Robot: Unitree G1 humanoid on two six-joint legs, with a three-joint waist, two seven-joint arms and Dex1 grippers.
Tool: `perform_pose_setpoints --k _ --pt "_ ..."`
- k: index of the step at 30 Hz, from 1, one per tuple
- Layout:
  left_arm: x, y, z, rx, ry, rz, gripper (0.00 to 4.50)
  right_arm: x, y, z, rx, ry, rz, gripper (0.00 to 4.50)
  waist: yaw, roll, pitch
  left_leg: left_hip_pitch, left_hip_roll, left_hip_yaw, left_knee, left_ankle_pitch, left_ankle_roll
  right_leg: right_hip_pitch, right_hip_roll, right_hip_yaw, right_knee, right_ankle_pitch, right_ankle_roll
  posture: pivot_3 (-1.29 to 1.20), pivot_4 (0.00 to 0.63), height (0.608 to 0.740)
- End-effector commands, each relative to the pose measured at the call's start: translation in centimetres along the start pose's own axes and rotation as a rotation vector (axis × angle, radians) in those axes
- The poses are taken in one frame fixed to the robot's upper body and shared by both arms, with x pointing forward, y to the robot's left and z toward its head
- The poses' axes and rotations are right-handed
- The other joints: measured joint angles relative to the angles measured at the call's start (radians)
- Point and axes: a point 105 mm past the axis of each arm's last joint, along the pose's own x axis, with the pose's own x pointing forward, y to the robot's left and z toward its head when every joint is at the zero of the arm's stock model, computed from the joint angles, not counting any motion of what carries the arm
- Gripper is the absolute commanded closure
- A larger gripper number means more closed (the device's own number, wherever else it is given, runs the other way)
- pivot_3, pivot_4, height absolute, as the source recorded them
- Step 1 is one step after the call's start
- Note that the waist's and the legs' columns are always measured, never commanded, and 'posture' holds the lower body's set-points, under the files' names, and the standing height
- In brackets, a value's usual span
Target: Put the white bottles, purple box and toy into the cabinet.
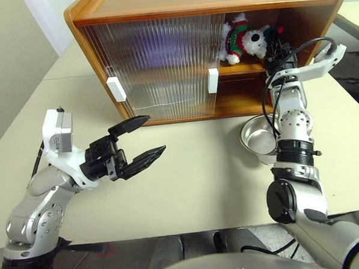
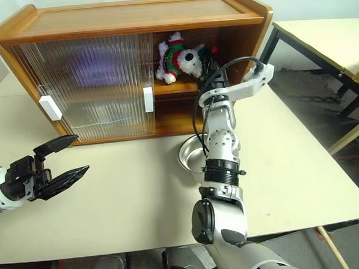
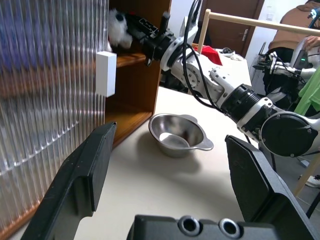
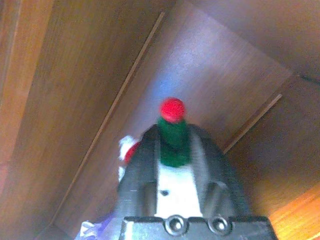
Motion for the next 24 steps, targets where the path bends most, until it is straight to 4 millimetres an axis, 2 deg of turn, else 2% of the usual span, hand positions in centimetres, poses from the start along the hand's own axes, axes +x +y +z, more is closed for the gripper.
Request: perform_pose_setpoints --k 1,6,7,12,16,22,24 --pt "0.4 -0.4 0.2 -0.002 0.004 -0.026 0.00 -0.2 0.0 0.5 -0.019 -0.002 -0.005 2.08 -0.001 0.000 0.000 0.000 0.000 0.000 0.000 0.000 0.000 0.000 0.000 0.000 0.000 0.000 0.000 -0.08 0.049 0.740" --pt "0.4 -0.4 0.2 -0.006 0.005 -0.028 0.00 -1.2 0.1 1.0 -0.061 0.044 0.012 0.22 -0.001 0.000 0.000 0.000 0.000 0.000 0.000 0.000 0.000 0.000 0.000 0.000 -0.001 0.000 0.000 -0.08 0.052 0.740" --pt "0.4 -0.4 0.2 -0.006 0.005 -0.028 0.00 -1.4 0.1 1.1 -0.073 0.056 0.016 0.02 -0.001 0.000 0.000 0.000 0.000 0.000 0.000 0.000 0.000 0.000 0.000 0.000 -0.001 0.000 0.000 -0.08 0.053 0.740" --pt "0.3 -0.4 0.2 -0.008 0.005 -0.027 0.00 -3.5 -0.1 2.9 -0.134 0.154 0.041 0.02 0.000 0.000 0.000 0.000 0.000 0.001 0.000 0.000 -0.001 0.001 0.000 0.001 -0.001 0.000 0.001 -0.09 0.057 0.740" --pt "0.3 -0.4 0.1 -0.011 0.006 -0.030 0.00 -5.0 0.3 3.3 -0.120 0.272 0.077 0.02 -0.005 0.000 0.000 0.002 0.000 0.002 0.000 0.000 -0.001 0.003 0.002 0.003 -0.001 -0.002 0.004 -0.09 0.057 0.740" --pt "0.2 -0.3 0.0 -0.011 0.006 -0.034 0.00 -11.1 -0.2 5.3 0.019 0.555 0.154 0.02 0.008 -0.002 0.000 0.003 -0.003 0.001 0.000 0.002 -0.003 0.007 0.004 0.007 -0.001 -0.011 0.017 -0.09 0.057 0.740" --pt "0.1 -0.3 -0.1 -0.013 0.007 -0.035 0.00 -12.6 -1.1 6.5 0.045 0.608 0.128 0.02 0.009 -0.003 0.001 0.003 -0.005 0.002 0.000 0.003 -0.005 0.007 0.004 0.009 -0.001 -0.013 0.019 -0.09 0.057 0.740"
